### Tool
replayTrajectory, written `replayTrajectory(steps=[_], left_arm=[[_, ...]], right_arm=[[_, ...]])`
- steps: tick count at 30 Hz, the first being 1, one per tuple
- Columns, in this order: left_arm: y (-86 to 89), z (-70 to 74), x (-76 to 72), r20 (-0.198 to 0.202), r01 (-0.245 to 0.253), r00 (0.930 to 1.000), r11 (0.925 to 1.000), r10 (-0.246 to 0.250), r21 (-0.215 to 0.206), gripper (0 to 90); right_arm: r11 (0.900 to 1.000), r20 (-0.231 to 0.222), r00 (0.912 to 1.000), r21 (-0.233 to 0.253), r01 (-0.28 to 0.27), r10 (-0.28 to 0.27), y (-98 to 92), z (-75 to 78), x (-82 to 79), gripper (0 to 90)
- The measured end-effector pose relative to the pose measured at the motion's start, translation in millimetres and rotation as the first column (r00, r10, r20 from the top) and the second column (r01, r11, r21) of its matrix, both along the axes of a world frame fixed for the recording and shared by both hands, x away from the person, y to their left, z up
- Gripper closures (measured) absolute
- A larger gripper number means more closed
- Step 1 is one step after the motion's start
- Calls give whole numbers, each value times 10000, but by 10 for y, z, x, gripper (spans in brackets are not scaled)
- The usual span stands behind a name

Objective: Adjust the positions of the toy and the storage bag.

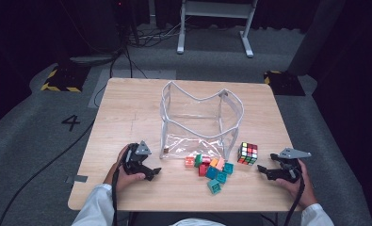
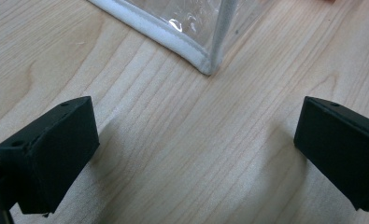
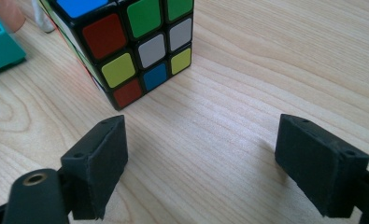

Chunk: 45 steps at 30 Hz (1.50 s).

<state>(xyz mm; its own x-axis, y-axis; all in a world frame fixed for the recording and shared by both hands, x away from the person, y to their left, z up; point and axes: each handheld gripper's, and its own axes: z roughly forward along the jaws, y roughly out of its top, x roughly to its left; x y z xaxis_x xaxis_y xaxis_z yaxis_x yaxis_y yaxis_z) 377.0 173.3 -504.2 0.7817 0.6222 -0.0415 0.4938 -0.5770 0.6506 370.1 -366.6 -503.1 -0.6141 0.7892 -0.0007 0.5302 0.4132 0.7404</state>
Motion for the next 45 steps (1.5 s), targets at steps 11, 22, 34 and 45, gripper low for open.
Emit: replayTrajectory(steps=[11,22,34,45], left_arm=[[-7,5,-6,-14,-131,9999,9999,131,52,1],[-57,41,54,-67,-299,9995,9995,299,43,86],[-145,197,73,1421,-331,9892,9990,372,-308,236],[-242,478,116,1941,-87,9803,9896,367,-1433,272]], right_arm=[[10000,-7,10000,-8,-18,18,-3,-1,3,175],[9999,966,9953,-163,-8,24,56,294,-41,213],[9918,1980,9733,284,-1244,1164,449,656,3,283],[9625,2284,9361,-181,-2705,2674,1038,760,169,433]])
